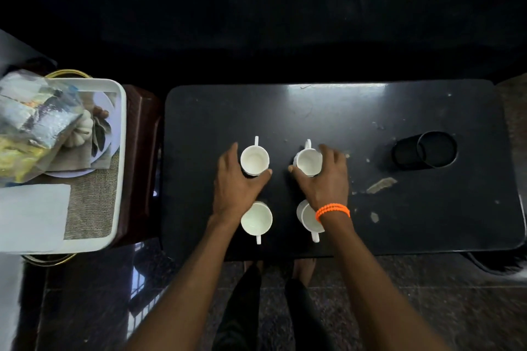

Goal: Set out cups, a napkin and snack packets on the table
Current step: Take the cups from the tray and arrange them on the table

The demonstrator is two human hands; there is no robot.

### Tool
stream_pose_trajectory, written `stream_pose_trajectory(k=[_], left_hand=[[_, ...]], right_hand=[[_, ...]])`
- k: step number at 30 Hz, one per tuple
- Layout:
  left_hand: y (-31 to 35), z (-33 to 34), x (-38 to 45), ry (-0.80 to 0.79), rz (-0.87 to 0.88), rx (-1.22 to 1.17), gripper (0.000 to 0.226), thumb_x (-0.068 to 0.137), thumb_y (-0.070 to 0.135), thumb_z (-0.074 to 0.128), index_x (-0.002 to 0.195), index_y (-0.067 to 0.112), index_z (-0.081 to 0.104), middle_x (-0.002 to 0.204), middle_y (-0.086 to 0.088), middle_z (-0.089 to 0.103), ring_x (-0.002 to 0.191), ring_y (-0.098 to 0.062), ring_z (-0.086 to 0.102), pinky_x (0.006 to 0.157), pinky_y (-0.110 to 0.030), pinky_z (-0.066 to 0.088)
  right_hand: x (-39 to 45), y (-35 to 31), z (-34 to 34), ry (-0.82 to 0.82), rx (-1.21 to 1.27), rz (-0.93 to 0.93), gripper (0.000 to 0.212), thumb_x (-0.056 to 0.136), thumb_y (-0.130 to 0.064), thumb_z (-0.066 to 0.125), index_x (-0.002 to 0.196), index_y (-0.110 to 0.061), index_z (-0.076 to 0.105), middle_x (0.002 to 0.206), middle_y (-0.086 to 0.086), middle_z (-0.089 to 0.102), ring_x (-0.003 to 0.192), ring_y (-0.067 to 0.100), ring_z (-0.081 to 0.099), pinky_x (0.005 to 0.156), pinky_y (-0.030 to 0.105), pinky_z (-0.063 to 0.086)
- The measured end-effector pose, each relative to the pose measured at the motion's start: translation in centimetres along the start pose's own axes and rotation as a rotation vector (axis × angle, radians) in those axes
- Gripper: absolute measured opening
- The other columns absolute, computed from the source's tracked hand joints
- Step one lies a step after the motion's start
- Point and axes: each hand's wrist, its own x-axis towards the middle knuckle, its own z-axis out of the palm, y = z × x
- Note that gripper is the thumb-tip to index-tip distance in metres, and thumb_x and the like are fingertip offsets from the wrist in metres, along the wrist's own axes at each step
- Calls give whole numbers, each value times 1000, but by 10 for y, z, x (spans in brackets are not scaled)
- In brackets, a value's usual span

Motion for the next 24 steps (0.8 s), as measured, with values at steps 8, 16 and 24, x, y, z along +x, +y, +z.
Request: stream_pose_trajectory(k=[8,16,24], left_hand=[[11,12,21,-10,114,41,70,77,35,86,137,16,56,127,-10,67,118,-33,62,98,-42,51],[-12,15,-46,-31,-71,-31,100,71,53,84,153,21,39,152,-7,51,143,-30,46,117,-47,41],[-25,34,-65,-165,-182,139,82,71,42,81,143,19,50,146,-7,55,140,-42,46,111,-47,46]], right_hand=[[17,11,8,-87,-78,-96,72,73,-42,85,133,-17,54,134,7,54,117,33,58,93,41,53],[-34,19,-2,48,-21,27,86,66,-54,87,135,-16,53,132,15,54,121,38,55,98,49,51],[-79,37,12,-131,-11,99,74,68,-42,90,131,-19,58,130,10,52,118,36,56,100,41,51]])
